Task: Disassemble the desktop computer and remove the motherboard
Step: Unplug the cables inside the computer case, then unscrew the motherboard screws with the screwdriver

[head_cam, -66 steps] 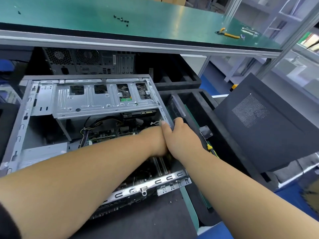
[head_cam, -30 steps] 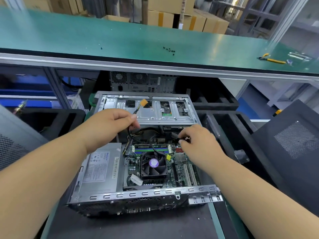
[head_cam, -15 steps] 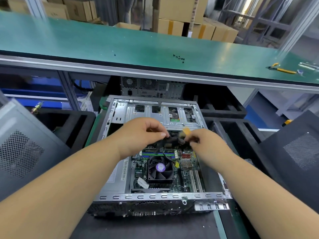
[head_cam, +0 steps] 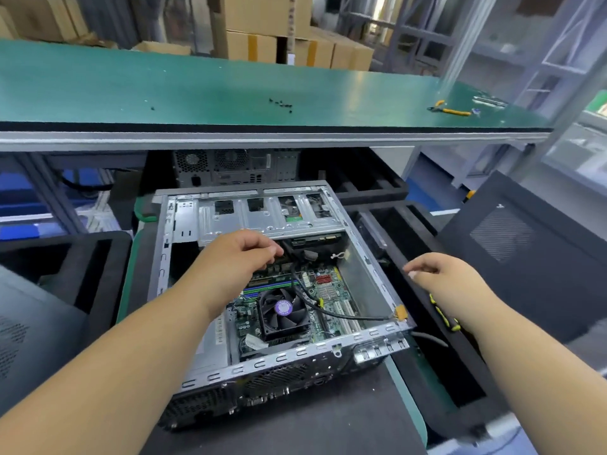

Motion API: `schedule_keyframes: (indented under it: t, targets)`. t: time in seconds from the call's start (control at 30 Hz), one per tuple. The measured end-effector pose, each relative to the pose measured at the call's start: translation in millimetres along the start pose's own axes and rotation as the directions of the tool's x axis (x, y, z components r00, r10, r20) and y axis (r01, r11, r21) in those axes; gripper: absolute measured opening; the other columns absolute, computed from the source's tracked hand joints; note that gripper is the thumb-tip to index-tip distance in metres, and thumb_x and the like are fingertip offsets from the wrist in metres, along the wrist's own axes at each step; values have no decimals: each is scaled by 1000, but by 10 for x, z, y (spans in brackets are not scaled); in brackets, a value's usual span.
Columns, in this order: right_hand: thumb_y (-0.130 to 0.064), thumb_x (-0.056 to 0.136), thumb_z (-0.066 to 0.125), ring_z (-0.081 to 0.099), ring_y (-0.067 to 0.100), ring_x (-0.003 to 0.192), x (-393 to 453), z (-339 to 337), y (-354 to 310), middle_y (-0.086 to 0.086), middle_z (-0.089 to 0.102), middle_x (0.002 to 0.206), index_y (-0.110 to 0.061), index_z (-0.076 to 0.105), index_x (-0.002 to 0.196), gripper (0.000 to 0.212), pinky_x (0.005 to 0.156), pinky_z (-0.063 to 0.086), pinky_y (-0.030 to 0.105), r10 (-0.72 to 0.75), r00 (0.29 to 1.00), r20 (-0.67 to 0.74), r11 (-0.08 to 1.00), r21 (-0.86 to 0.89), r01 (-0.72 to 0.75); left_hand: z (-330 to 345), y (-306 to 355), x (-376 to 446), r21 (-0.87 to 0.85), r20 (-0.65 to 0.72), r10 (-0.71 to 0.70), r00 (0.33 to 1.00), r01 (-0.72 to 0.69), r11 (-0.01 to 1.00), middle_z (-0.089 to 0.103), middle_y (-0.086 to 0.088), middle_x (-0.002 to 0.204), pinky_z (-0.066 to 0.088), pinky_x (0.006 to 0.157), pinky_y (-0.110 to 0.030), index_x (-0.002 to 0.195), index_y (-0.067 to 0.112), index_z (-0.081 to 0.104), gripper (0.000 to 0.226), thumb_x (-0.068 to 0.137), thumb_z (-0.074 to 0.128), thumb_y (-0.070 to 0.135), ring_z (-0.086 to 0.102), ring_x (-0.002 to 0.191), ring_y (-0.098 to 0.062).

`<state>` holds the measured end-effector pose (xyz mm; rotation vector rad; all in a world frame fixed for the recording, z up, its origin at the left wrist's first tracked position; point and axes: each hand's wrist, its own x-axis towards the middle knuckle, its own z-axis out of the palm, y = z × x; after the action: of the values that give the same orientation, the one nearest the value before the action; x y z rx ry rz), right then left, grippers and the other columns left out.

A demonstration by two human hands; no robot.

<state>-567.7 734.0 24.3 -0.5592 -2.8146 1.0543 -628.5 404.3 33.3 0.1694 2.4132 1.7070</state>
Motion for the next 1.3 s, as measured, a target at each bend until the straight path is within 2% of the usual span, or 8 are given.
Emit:
schedule_keyframes:
  t: [0.13, 0.37, 0.47, 0.57, 0.8, 1.03, 1.13, 1.3]
  targets:
    - [-18, 90, 61, 47, 3, 53, 39, -48, 413, -17, 53, 48, -30, 71, 84, 17, 50, 33, 19, 64, 998, 15, 998, 4, -64, 194, 115, -47, 92, 74, 30, 997, -37, 995, 69, 22, 82, 44, 72, -23, 83, 40, 72, 16, 90, 61, 31, 64, 84, -2]
    - [-18, 86, 60, 57, 8, 61, 470, -66, 1036, -12, 61, 72, -34, 65, 75, 20, 54, 45, 24, 70, 996, 50, 988, -142, -62, 765, 328, -114, 225, 51, 17, 999, -28, 974, 68, 23, 84, 44, 64, -20, 83, 43, 70, 17, 92, 59, 34, 64, 80, -9]
    - [-25, 83, 63, 66, 21, 65, 637, -53, 1335, -2, 69, 82, -26, 64, 82, 2, 61, 57, 33, 162, 986, 46, 974, -171, -152, 1037, 406, -121, 229, 47, 14, 999, -25, 973, 67, 21, 73, 41, 52, -18, 84, 43, 69, 17, 93, 58, 33, 54, 50, -2]
    - [-42, 81, 69, 66, 24, 91, 790, -22, 1609, 3, 64, 107, -22, 62, 107, 33, 77, 52, 32, 180, 983, 37, 934, -320, -159, 1262, 465, -101, 227, 6, 4, 1000, -5, 974, 65, 19, 68, 34, 42, -15, 86, 42, 69, 16, 93, 59, 32, 44, 36, 2]
    - [-48, 77, 74, 61, 24, 91, 1003, 143, 1914, 2, 57, 101, -17, 43, 100, 49, 68, 43, 32, 181, 955, 236, 922, -377, -82, 1377, 383, -159, 236, -120, -6, 993, 35, 971, 67, 17, 80, 45, 59, -24, 96, 44, 69, 16, 91, 61, 31, 55, 59, 4]
    - [-19, 81, 58, 67, 28, 70, 1135, 157, 1907, 10, 67, 73, -4, 54, 88, 17, 66, 52, 32, 176, 938, 298, 931, -360, -61, 1240, 327, -285, 177, -246, -33, 969, 79, 981, 68, 10, 83, 50, 73, -28, 97, 41, 71, 18, 91, 62, 27, 65, 81, -17]
    - [-23, 89, 55, 64, 29, 84, 1142, 99, 1717, 10, 67, 88, -14, 53, 81, 12, 67, 45, 31, 92, 958, 271, 961, -277, -14, 1202, 316, -297, 165, -263, -46, 964, 92, 982, 69, 8, 85, 51, 76, -28, 94, 39, 71, 17, 91, 62, 26, 65, 85, -17]
    - [-31, 87, 59, 60, 16, 70, 1098, -17, 1169, -4, 66, 79, -27, 59, 81, 8, 56, 39, 28, -47, 994, 101, 999, -7, 48, 1109, 279, -258, 154, -254, -64, 965, 106, 982, 70, 11, 86, 52, 77, -28, 91, 40, 71, 16, 91, 61, 27, 66, 84, -11]
